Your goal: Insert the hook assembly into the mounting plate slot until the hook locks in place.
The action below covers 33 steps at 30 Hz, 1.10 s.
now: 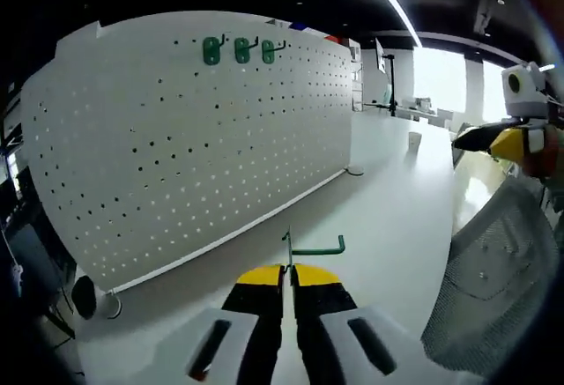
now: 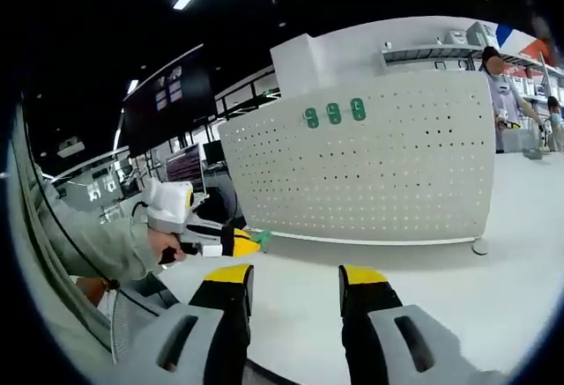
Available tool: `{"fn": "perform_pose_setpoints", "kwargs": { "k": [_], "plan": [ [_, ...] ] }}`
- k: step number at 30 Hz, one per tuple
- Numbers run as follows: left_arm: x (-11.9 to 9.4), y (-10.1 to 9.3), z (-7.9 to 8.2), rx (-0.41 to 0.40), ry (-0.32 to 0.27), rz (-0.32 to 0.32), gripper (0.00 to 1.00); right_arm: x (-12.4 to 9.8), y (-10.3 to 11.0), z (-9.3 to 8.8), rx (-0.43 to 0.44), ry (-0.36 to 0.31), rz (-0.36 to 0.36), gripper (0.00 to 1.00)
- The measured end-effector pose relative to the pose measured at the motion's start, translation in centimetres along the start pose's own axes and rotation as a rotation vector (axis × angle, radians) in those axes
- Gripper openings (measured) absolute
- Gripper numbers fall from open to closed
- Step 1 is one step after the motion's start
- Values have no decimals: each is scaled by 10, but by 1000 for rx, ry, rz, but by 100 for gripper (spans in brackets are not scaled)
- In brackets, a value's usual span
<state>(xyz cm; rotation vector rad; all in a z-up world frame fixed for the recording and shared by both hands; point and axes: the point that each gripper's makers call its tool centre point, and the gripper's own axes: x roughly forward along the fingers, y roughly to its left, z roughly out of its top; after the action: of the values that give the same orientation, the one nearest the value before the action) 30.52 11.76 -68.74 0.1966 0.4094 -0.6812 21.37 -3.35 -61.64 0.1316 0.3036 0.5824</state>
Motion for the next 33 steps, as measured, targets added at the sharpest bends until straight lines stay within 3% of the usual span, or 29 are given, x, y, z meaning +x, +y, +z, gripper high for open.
{"fn": "perform_pose_setpoints", "kwargs": {
  "k": [4, 15, 33],
  "plan": [
    [-14, 0, 9, -21, -40, 20, 4, 6, 7, 2, -7, 2, 25, 37],
    [-36, -21, 40, -80, -174, -15, 4, 16, 22, 11, -13, -3, 72, 37],
    [-57, -46, 51, -101, -260, -63, 4, 41, 54, 16, 42, 4, 157, 28]
  ]
}}
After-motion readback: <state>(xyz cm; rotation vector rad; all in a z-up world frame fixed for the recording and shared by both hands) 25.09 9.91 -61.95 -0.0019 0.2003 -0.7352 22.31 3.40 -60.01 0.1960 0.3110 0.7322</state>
